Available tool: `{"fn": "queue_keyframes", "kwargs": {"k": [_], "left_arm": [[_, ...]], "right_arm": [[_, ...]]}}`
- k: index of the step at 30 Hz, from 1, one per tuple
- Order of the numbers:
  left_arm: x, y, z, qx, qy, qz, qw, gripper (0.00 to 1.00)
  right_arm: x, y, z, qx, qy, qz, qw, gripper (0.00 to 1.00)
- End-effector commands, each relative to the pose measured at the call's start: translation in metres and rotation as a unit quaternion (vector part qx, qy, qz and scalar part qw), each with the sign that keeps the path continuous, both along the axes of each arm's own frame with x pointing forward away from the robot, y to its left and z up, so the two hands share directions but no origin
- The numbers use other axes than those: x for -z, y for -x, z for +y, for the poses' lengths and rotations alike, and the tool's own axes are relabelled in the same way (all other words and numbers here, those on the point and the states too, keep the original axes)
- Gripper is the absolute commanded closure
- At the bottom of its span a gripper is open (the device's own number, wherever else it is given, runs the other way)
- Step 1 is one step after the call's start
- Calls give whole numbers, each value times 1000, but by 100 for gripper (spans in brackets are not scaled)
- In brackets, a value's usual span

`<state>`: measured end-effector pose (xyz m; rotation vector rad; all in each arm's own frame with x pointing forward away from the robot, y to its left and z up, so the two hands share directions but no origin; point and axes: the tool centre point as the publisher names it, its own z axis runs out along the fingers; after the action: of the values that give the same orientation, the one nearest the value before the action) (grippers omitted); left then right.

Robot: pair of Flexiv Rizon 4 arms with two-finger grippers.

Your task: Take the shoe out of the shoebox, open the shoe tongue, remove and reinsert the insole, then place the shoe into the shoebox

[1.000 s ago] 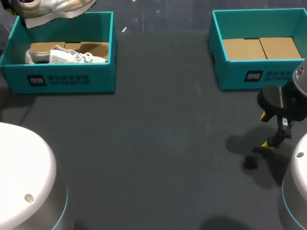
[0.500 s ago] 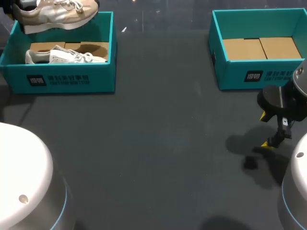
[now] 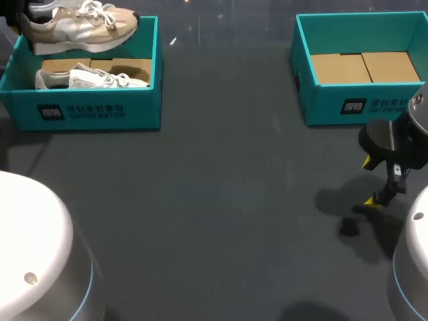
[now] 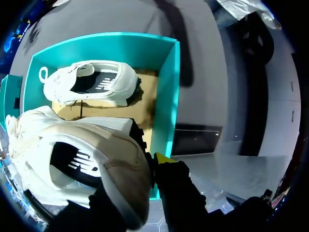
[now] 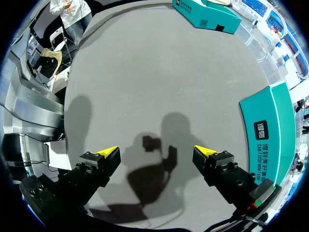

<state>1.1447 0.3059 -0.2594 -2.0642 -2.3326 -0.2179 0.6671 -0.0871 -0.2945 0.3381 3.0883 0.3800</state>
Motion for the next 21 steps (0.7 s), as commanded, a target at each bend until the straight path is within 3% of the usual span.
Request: {"fn": "queue_keyframes", "kwargs": {"k": [1,9,21], "left_arm": [[22,-9,0,-2,-11,11,1000,100],[43,-13,2,-8,-25,24,999,100],[55,-31,-4,-7,-34,26,999,100]], "right_arm": [[0,1,0,0,0,-1,1000,0],[0,1,0,0,0,-1,1000,0],[0,1,0,0,0,-1,1000,0]]}}
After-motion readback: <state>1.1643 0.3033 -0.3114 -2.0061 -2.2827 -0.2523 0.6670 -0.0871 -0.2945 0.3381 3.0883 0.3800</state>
